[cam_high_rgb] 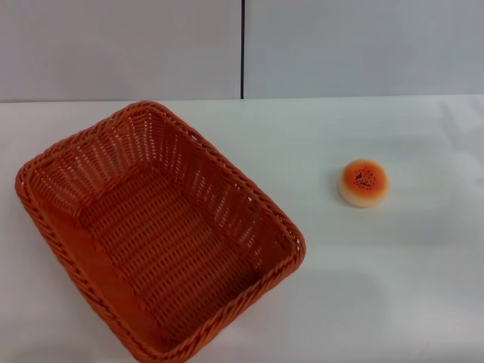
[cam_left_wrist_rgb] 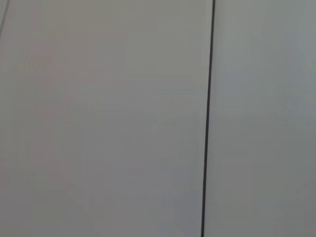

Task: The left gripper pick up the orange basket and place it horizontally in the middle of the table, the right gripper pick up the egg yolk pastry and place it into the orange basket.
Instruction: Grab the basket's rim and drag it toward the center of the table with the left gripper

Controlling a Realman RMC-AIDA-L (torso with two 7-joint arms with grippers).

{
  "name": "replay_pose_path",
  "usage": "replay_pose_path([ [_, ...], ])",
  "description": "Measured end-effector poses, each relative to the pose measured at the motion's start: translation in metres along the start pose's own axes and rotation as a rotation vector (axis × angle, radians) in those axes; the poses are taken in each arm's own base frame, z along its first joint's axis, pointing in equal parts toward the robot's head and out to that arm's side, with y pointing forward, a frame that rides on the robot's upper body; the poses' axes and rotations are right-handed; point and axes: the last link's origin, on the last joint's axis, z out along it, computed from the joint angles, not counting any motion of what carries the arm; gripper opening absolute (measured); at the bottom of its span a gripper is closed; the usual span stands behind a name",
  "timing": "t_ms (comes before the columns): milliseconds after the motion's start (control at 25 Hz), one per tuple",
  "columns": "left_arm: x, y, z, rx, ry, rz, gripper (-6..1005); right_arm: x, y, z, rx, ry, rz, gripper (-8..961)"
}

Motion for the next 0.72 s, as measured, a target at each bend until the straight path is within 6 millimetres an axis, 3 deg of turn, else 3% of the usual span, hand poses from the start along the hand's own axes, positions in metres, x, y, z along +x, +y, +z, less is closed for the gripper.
replay_pose_path([
  [240, 0.000, -0.002, -0.006, 0.006, -0.010, 0.005, 853, -0.011, -0.006, 0.000, 0.013, -0.047, -0.031, 609],
  [720, 0.000, -0.002, -0.012, -0.018, -0.028, -0.006, 845, -0.010, -0.011, -0.012, 0.047, -0.056, -0.042, 608],
])
